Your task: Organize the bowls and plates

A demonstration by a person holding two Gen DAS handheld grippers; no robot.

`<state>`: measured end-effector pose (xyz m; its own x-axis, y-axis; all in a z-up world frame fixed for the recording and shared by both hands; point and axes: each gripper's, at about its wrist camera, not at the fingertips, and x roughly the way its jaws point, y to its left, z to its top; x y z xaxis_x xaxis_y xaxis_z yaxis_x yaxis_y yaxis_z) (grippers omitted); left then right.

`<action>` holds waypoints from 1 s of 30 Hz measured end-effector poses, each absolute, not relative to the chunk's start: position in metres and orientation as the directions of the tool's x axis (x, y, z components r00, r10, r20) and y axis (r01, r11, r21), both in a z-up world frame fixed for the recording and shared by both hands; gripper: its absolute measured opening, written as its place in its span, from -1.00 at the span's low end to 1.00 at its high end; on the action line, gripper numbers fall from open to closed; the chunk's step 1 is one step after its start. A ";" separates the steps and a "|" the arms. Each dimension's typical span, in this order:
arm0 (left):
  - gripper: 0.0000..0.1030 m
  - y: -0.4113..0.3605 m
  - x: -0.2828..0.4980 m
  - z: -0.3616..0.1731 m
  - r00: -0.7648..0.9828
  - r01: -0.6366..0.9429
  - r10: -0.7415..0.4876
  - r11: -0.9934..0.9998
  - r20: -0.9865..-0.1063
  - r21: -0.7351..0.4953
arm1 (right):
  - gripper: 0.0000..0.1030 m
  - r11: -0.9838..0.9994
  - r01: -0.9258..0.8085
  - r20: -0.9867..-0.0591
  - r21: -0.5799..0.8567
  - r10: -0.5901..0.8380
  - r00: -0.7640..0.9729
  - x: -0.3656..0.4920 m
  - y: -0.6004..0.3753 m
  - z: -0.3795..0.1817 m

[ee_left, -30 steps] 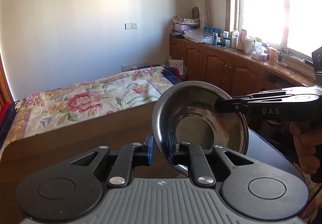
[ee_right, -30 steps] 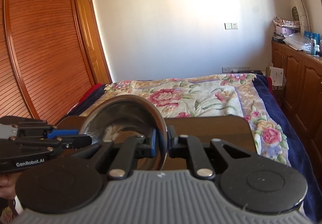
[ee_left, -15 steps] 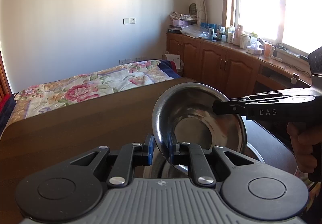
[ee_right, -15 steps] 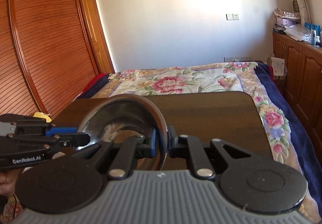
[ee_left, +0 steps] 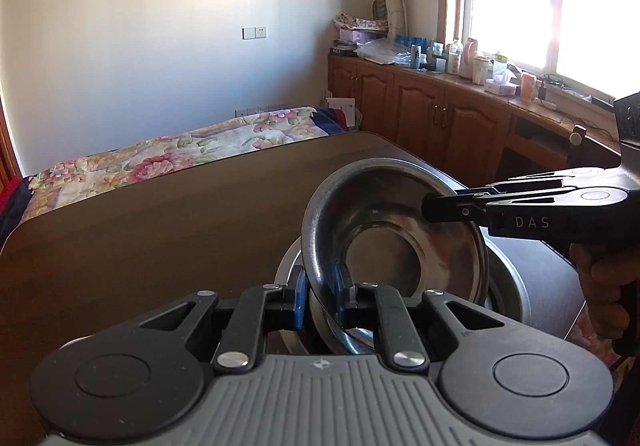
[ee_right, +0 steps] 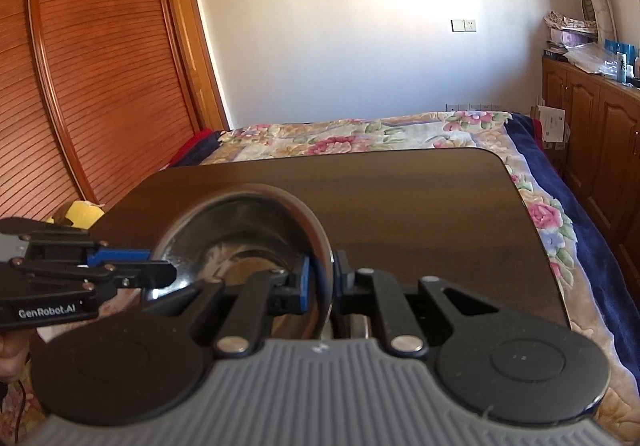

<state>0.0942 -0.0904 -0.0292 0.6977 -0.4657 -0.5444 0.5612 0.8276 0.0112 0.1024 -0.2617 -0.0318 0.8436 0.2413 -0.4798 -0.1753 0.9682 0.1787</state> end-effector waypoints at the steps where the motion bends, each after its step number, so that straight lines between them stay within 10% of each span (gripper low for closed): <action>1: -0.68 -0.090 0.094 -0.030 0.699 0.559 -0.463 0.829 -0.544 0.013 | -0.74 0.969 -0.177 -0.477 0.173 0.240 0.846 0.101 -0.261 -0.032; 30: -0.67 -0.092 0.093 -0.042 0.714 0.546 -0.461 0.838 -0.527 0.007 | -0.73 0.978 -0.191 -0.477 0.089 0.210 0.854 0.092 -0.253 -0.044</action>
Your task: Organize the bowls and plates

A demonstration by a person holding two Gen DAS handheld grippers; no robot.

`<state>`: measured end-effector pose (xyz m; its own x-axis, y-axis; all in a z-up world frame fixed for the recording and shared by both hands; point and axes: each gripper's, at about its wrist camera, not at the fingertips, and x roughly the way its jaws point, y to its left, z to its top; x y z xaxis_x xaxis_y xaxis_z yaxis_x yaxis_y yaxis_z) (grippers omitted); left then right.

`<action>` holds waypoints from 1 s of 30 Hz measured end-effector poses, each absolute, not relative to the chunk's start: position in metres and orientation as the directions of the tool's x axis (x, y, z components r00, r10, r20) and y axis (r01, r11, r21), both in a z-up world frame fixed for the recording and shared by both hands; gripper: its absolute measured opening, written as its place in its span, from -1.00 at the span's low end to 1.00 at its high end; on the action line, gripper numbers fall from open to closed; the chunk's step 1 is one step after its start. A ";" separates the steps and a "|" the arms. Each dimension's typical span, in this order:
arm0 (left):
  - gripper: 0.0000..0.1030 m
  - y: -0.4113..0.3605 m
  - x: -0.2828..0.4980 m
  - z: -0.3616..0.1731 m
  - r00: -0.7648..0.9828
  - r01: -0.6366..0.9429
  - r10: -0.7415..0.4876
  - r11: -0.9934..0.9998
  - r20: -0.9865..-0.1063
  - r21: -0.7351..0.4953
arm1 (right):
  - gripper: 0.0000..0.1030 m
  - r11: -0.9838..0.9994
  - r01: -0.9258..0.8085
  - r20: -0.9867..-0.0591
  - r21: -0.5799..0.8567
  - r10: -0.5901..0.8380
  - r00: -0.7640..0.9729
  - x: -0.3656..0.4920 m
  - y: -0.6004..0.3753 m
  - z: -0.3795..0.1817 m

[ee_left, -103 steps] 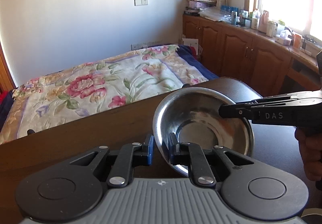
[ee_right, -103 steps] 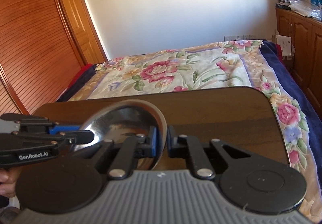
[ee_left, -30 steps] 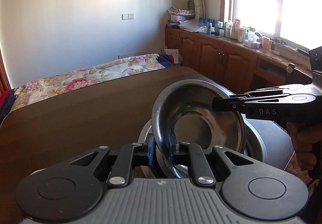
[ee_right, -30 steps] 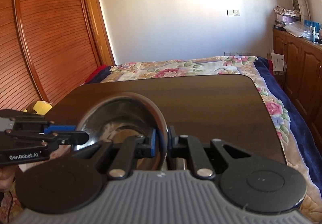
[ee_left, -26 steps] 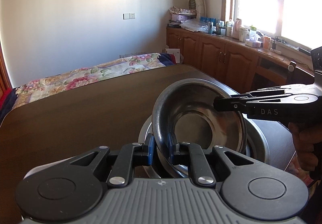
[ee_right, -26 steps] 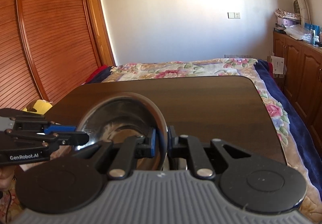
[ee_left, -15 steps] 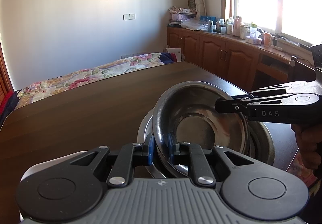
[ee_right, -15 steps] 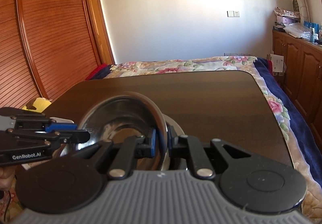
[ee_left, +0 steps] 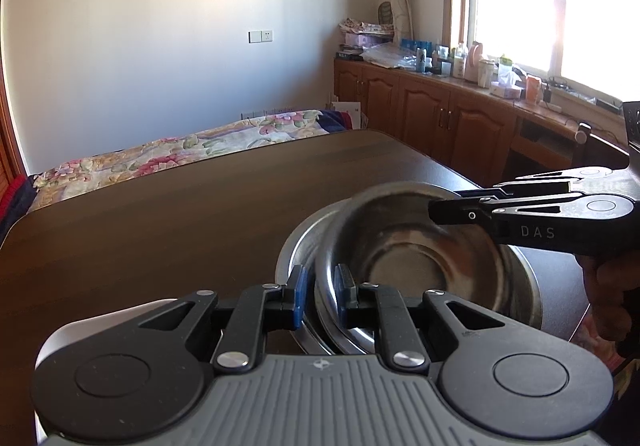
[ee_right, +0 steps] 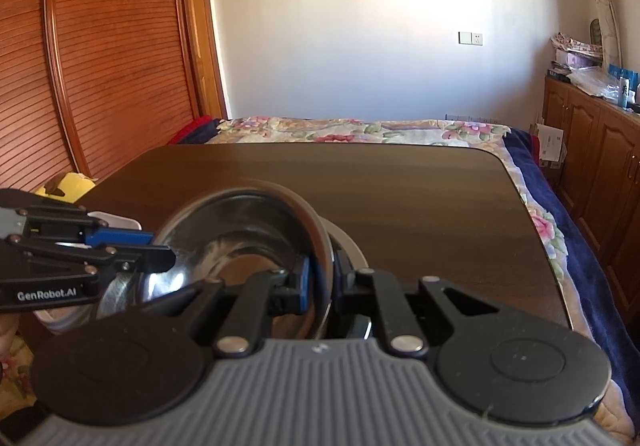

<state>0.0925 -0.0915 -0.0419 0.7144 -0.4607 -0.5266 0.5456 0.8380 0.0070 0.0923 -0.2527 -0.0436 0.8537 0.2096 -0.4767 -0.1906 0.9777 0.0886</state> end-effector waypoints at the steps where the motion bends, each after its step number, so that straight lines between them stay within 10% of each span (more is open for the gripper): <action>1: -0.67 -0.091 0.093 -0.041 0.716 0.544 -0.461 0.839 -0.524 0.004 | -0.73 0.978 -0.189 -0.471 0.088 0.208 0.857 0.092 -0.253 -0.043; 20: -0.56 -0.081 0.088 -0.040 0.736 0.512 -0.460 0.858 -0.496 -0.036 | -0.53 0.973 -0.218 -0.465 0.081 0.230 0.855 0.093 -0.251 -0.043; 23: -0.37 -0.079 0.085 -0.040 0.751 0.498 -0.451 0.866 -0.482 -0.034 | -0.09 0.973 -0.221 -0.427 0.065 0.228 0.875 0.085 -0.249 -0.039; 30: 0.30 -0.078 0.081 -0.046 0.766 0.486 -0.444 0.873 -0.466 -0.032 | -0.08 0.979 -0.199 -0.374 0.042 0.200 0.906 0.077 -0.249 -0.034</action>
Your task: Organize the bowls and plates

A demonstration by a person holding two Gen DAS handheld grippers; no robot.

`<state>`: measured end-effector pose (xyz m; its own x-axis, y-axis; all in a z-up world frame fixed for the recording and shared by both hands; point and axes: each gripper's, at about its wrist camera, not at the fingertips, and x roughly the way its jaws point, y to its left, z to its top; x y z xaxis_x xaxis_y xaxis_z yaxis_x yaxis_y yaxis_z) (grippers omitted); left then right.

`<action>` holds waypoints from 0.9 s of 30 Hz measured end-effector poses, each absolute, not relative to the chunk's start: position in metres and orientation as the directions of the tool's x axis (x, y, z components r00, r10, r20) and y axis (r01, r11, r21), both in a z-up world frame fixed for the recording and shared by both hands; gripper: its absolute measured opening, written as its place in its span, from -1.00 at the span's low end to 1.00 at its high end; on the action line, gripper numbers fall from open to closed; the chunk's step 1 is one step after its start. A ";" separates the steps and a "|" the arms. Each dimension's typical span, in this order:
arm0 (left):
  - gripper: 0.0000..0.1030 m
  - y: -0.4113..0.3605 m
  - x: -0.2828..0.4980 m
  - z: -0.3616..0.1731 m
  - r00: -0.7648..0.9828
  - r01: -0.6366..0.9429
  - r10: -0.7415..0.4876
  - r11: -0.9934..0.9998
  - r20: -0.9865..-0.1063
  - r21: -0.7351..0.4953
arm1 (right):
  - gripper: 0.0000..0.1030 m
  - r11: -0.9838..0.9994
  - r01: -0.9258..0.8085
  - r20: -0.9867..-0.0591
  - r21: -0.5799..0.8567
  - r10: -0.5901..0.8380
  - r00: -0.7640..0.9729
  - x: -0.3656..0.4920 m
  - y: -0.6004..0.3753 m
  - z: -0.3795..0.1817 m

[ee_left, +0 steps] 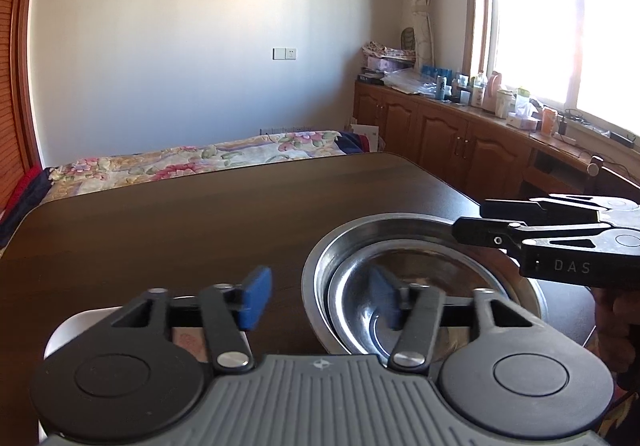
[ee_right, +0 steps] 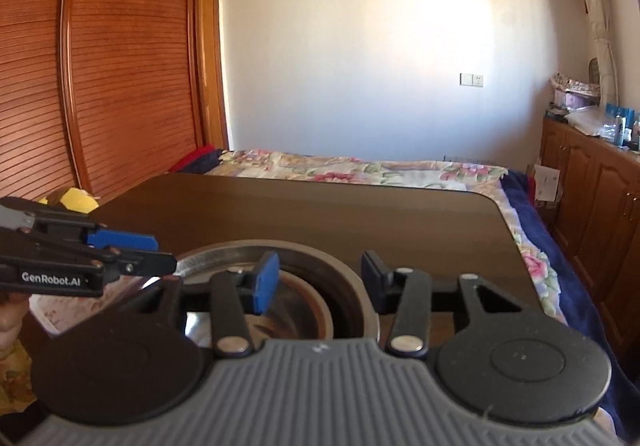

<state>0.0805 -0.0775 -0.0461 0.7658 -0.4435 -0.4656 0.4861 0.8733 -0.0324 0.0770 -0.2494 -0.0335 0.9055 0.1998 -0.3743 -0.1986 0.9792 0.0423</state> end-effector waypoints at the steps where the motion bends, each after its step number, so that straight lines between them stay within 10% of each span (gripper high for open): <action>1: 0.39 -0.077 0.081 -0.047 0.765 0.486 -0.445 0.873 -0.466 -0.036 | -0.08 0.980 -0.194 -0.373 0.046 0.196 0.907 0.076 -0.250 -0.035; 14: 0.70 -0.078 0.078 -0.059 0.758 0.485 -0.465 0.871 -0.457 -0.081 | 0.12 0.987 -0.125 -0.341 0.105 0.153 0.927 0.071 -0.259 -0.058; 27: 0.23 -0.080 0.076 -0.067 0.749 0.481 -0.462 0.872 -0.476 -0.090 | 0.15 0.981 -0.107 -0.340 0.161 0.157 0.927 0.067 -0.258 -0.075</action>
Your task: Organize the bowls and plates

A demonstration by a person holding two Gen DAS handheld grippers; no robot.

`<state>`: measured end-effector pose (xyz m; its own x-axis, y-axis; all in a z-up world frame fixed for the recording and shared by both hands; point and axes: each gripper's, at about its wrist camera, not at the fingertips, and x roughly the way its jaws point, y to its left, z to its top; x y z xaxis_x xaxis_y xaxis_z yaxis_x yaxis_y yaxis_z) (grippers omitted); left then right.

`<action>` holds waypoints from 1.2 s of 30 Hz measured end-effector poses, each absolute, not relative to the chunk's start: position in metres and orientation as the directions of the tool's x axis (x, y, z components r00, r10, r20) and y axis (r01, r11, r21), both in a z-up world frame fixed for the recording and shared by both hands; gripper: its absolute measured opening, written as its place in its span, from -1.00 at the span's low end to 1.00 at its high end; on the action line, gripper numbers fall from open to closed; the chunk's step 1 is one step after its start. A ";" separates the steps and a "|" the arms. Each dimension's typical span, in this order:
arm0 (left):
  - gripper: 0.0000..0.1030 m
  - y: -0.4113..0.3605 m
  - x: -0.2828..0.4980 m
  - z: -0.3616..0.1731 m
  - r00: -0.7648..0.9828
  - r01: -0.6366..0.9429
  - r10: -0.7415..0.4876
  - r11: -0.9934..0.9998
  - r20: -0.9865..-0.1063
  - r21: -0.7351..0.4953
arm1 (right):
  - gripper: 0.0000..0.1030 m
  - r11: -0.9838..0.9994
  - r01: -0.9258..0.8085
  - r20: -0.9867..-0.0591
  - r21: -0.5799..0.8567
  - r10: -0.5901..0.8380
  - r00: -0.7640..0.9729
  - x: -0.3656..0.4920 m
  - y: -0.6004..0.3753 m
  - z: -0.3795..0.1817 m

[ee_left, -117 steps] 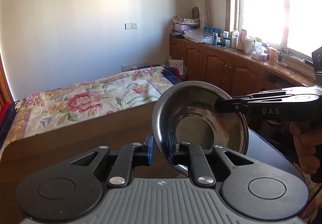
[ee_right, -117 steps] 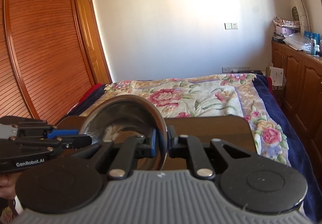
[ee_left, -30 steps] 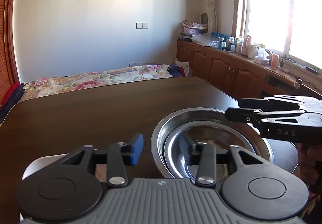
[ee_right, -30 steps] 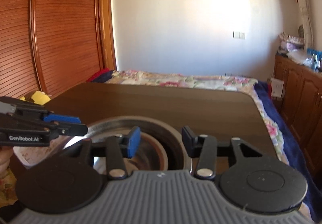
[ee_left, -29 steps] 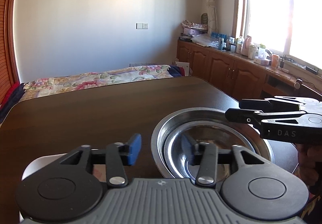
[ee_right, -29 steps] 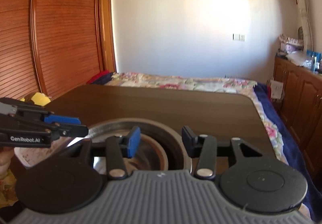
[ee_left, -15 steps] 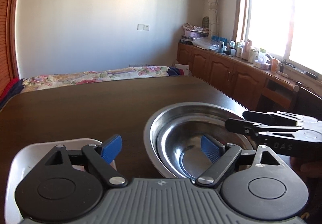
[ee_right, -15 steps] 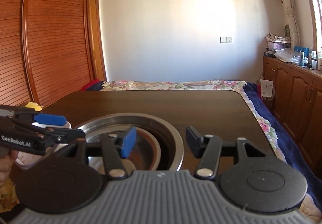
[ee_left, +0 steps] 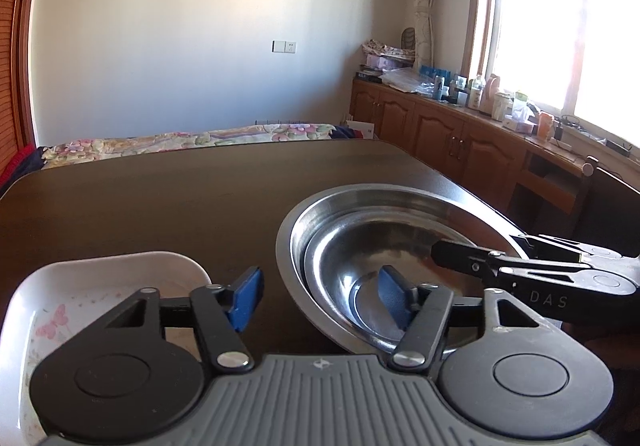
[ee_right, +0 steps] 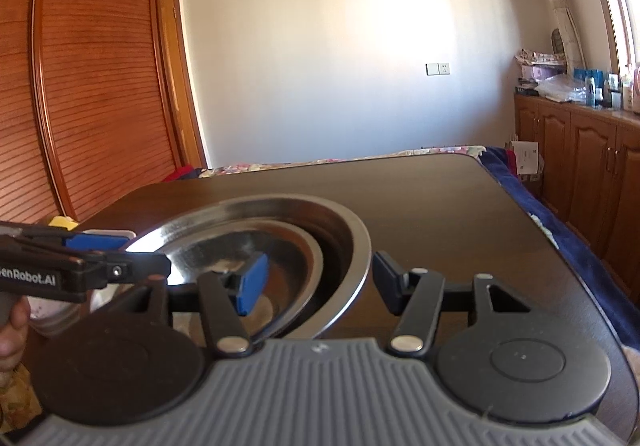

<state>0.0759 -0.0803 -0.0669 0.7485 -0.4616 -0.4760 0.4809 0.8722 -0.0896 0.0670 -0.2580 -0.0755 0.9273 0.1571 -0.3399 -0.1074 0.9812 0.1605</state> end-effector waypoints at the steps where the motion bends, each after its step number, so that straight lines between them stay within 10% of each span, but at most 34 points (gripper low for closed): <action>1: 0.15 -0.080 0.076 -0.067 0.750 0.477 -0.459 0.874 -0.476 -0.091 | 0.15 0.980 -0.108 -0.340 0.167 0.160 0.927 0.067 -0.258 -0.076; 12: -0.30 -0.085 0.076 -0.071 0.741 0.480 -0.457 0.873 -0.493 -0.088 | -0.06 0.971 -0.105 -0.329 0.214 0.173 0.928 0.067 -0.260 -0.080; 36: -0.35 -0.069 0.058 -0.049 0.776 0.463 -0.446 0.883 -0.446 -0.077 | -0.38 0.960 -0.134 -0.286 0.246 0.204 0.936 0.063 -0.259 -0.070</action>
